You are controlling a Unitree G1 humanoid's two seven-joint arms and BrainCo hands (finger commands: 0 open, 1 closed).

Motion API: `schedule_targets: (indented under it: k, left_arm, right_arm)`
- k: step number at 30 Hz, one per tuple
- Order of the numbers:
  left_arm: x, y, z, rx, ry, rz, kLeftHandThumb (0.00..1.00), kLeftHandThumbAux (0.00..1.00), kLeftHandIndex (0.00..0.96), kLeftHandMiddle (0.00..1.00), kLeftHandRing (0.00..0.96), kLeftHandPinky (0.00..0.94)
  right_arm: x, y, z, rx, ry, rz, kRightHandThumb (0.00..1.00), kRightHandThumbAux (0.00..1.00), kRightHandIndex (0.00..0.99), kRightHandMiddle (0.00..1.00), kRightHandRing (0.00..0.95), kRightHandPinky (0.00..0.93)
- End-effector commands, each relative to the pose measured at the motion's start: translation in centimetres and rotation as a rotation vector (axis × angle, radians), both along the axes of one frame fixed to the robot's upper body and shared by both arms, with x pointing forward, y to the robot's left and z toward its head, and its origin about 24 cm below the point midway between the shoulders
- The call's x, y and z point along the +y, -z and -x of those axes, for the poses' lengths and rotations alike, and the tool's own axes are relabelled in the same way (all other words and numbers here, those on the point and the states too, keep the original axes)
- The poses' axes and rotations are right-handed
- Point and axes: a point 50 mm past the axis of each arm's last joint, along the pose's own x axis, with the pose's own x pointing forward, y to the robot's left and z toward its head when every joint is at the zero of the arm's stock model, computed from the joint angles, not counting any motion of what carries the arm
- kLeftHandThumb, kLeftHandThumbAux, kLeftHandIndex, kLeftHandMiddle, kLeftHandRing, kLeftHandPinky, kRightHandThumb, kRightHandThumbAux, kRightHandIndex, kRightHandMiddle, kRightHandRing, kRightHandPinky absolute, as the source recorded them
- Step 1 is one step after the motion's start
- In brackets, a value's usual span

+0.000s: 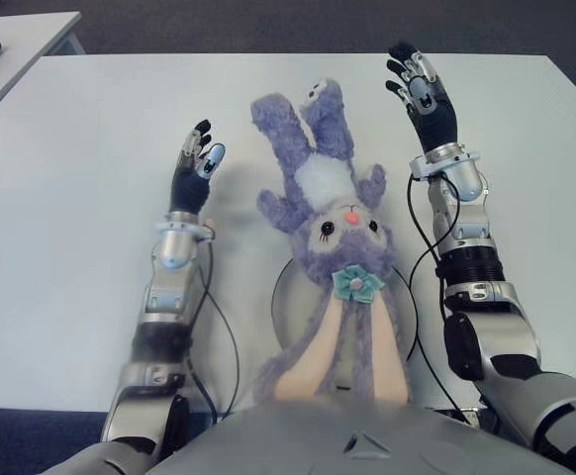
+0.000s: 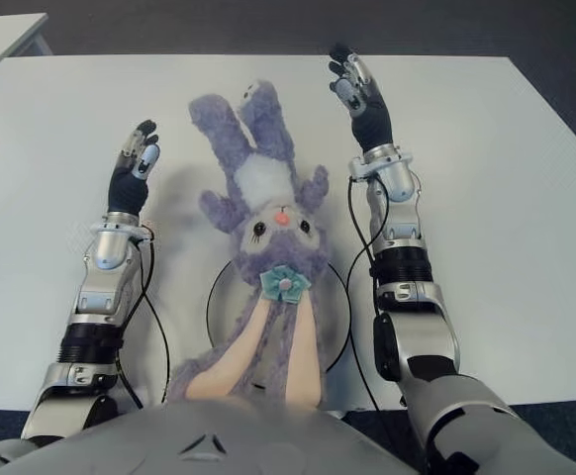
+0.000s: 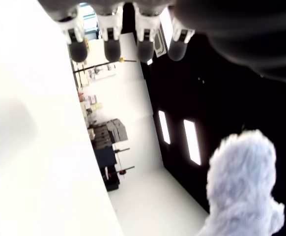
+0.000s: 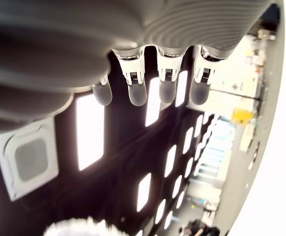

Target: Put the doll into the plate.

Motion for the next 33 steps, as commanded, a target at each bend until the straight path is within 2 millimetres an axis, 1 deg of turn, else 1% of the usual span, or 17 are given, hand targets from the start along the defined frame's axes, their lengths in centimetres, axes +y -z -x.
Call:
schedule_targets:
  k: [1, 3, 5, 6, 12, 16, 21, 28, 33]
  left_arm:
    - [2.2, -0.8, -0.2, -0.010, -0.028, 0.009, 0.000, 0.239, 0.000, 0.000, 0.000, 0.000]
    - [3.2, -1.2, -0.3, -0.021, -0.039, 0.018, 0.000, 0.212, 0.000, 0.000, 0.000, 0.000]
    - [3.7, -1.4, -0.3, -0.032, -0.047, 0.024, 0.000, 0.193, 0.000, 0.000, 0.000, 0.000]
    - [3.9, -1.5, -0.4, -0.036, -0.049, 0.026, 0.000, 0.178, 0.000, 0.000, 0.000, 0.000]
    - [4.2, -1.7, -0.6, -0.071, -0.058, 0.037, 0.000, 0.165, 0.000, 0.000, 0.000, 0.000]
    - [4.2, -1.6, -0.7, -0.075, -0.057, 0.038, 0.000, 0.165, 0.000, 0.000, 0.000, 0.000]
    - [4.3, -1.6, -0.8, -0.076, -0.057, 0.038, 0.000, 0.165, 0.000, 0.000, 0.000, 0.000]
    - [4.3, -1.5, -0.8, -0.077, -0.056, 0.038, 0.000, 0.165, 0.000, 0.000, 0.000, 0.000]
    - [4.3, -1.5, -0.8, -0.078, -0.056, 0.038, 0.000, 0.165, 0.000, 0.000, 0.000, 0.000]
  right_arm:
    - [-1.4, -1.2, -0.1, -0.008, -0.001, -0.055, 0.000, 0.315, 0.000, 0.000, 0.000, 0.000]
    - [-1.9, -1.5, -0.1, -0.016, -0.004, -0.072, 0.000, 0.314, 0.000, 0.000, 0.000, 0.000]
    - [-2.2, -1.7, -0.2, -0.022, -0.005, -0.085, 0.000, 0.316, 0.000, 0.000, 0.000, 0.000]
    - [-2.4, -1.8, -0.2, -0.024, -0.005, -0.091, 0.000, 0.319, 0.000, 0.000, 0.000, 0.000]
    - [-2.8, -1.8, -1.0, -0.019, -0.005, -0.128, 0.000, 0.340, 0.002, 0.000, 0.000, 0.000]
    - [-2.0, -0.2, -2.0, 0.030, -0.006, -0.155, 0.000, 0.372, 0.008, 0.000, 0.000, 0.000]
    - [-0.8, 1.3, -2.7, 0.074, -0.026, -0.219, 0.000, 0.404, 0.010, 0.000, 0.000, 0.000]
    - [0.6, 2.6, -3.3, 0.135, -0.064, -0.325, 0.000, 0.454, 0.012, 0.012, 0.000, 0.000]
    - [1.9, 3.8, -3.8, 0.230, -0.106, -0.424, 0.000, 0.501, 0.018, 0.030, 0.000, 0.000]
